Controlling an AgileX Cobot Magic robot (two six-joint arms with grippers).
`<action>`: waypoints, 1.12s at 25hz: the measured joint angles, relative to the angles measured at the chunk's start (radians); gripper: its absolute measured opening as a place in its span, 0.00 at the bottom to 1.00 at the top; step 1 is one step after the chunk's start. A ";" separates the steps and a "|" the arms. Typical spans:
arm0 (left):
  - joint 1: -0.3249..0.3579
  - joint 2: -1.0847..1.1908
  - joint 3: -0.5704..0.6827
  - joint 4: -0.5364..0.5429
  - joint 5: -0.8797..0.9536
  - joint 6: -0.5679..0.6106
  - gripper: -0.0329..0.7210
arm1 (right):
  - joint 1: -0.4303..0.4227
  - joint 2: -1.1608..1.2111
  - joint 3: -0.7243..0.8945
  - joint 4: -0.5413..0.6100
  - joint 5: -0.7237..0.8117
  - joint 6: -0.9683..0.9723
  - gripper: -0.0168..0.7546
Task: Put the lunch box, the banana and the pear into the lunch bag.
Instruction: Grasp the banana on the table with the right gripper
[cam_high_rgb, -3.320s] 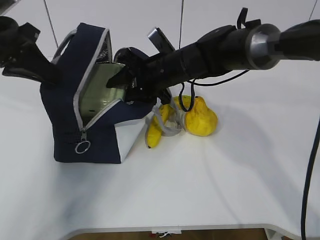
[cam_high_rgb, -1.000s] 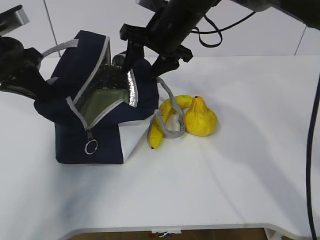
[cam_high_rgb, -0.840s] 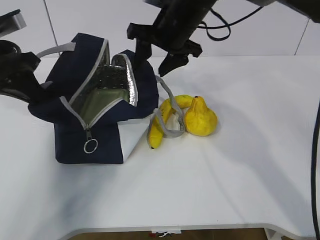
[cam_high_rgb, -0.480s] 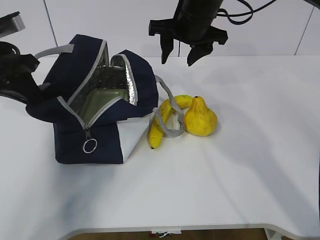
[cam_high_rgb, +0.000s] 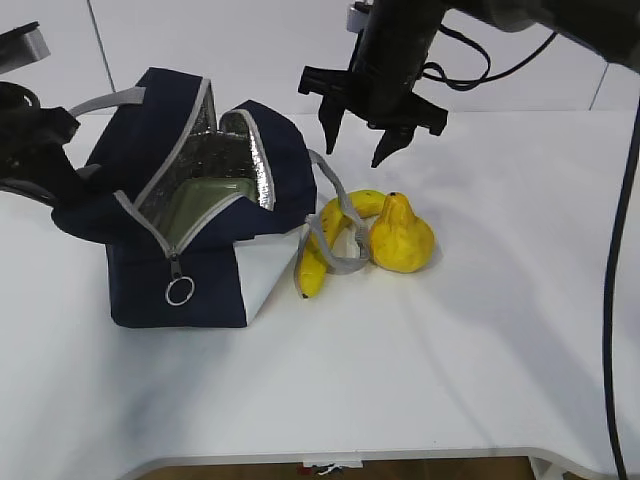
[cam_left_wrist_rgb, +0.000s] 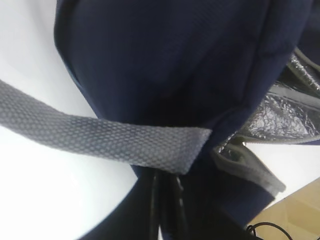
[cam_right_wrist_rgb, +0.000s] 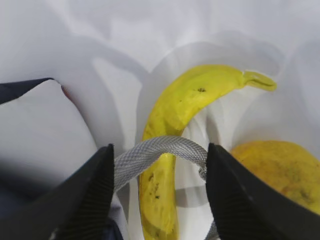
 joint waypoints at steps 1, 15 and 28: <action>0.000 0.000 0.000 0.000 -0.004 0.000 0.03 | 0.000 0.005 0.000 -0.003 0.000 0.028 0.63; 0.000 0.000 0.000 0.000 -0.008 0.000 0.03 | -0.001 0.079 0.000 -0.018 0.000 0.277 0.63; 0.000 0.000 0.000 0.000 -0.010 -0.001 0.03 | -0.002 0.111 0.000 -0.024 -0.045 0.389 0.63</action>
